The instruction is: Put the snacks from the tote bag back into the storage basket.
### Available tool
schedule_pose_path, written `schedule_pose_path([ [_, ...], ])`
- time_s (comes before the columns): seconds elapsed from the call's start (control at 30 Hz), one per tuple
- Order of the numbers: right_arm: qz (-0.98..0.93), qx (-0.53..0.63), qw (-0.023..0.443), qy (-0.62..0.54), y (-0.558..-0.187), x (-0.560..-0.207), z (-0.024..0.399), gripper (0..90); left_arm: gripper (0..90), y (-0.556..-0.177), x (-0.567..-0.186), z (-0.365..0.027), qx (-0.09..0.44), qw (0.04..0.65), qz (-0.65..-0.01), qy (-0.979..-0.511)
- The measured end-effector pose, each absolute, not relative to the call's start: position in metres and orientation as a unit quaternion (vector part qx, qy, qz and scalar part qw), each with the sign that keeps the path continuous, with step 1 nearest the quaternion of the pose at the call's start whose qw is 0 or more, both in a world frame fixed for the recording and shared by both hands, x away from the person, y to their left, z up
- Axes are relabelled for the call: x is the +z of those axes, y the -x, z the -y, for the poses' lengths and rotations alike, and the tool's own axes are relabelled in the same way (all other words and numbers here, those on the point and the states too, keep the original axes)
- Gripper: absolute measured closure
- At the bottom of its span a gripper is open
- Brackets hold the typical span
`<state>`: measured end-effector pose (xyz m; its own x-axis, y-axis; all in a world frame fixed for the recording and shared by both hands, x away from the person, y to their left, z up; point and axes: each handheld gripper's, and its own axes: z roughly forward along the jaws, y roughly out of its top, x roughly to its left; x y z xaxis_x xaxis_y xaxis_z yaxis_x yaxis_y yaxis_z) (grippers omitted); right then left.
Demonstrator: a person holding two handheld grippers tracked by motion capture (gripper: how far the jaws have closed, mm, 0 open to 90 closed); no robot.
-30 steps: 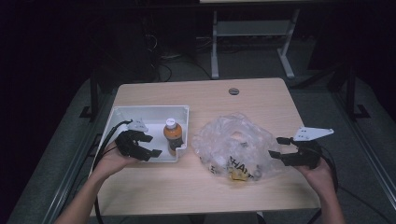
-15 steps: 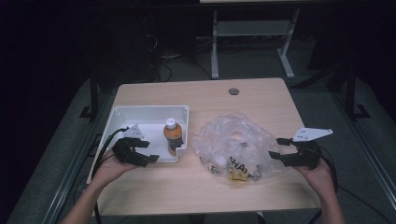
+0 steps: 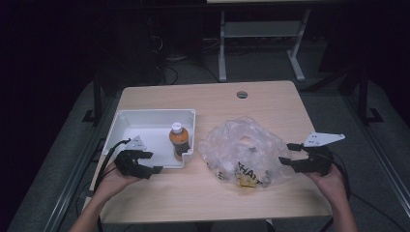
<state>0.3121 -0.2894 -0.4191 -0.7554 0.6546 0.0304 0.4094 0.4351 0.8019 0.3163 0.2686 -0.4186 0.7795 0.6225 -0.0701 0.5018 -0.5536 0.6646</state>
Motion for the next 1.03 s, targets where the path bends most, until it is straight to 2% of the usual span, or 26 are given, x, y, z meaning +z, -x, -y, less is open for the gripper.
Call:
schedule_pose_path([
  [1.03, -0.835, 0.424, 0.140, -0.322, -0.311, -0.422, 0.290, 34.4, 27.1, -0.286, -0.440, -0.272, 0.119, 0.370, -0.306, -0.869],
])
